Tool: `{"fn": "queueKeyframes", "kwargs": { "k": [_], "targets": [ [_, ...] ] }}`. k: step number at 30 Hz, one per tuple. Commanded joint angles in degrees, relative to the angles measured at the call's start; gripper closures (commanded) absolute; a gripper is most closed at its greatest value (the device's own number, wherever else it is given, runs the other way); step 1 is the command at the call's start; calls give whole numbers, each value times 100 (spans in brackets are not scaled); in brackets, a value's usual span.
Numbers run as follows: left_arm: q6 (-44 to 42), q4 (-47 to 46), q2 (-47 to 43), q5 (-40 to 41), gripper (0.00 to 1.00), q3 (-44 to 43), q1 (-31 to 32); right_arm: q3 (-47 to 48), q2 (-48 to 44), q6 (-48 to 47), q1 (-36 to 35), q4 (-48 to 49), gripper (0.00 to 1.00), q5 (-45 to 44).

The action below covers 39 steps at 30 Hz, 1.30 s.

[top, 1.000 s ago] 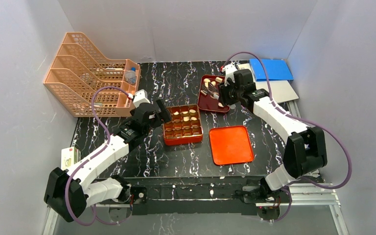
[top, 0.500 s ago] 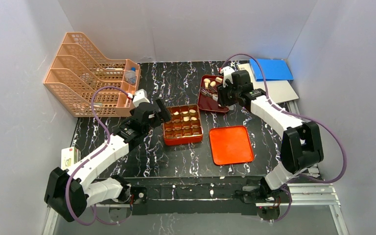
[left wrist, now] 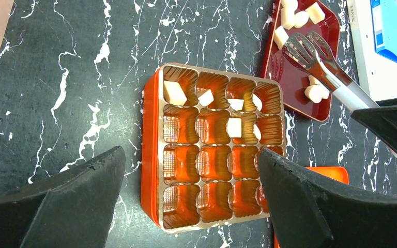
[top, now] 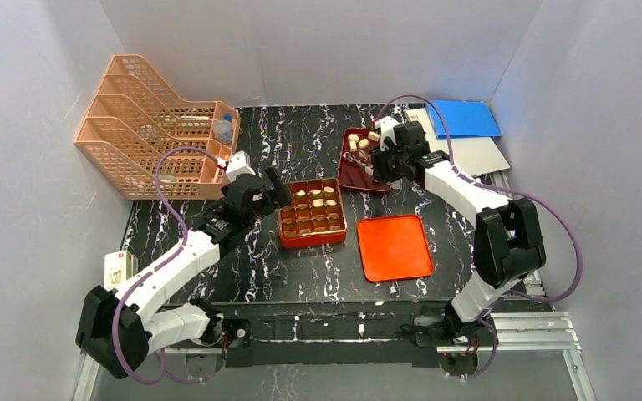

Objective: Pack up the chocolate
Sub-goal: Pick up the fake chocolate from the plate.

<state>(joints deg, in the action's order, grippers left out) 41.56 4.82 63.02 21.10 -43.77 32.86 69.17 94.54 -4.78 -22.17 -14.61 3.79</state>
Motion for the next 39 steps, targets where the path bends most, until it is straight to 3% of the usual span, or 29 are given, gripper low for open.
{"fn": "queueKeyframes", "kwargs": {
  "k": [1,26,39],
  "targets": [
    [-50,-37,-12,13,2,-42,-43,315,142,-94,42,413,51,-19],
    [-29,-143,18,-62,2,68,-139,510,608,-91,64,531,57,235],
    [25,-136,-45,-106,2,107,-158,469,376,42,55,434,95,335]
  ]
}}
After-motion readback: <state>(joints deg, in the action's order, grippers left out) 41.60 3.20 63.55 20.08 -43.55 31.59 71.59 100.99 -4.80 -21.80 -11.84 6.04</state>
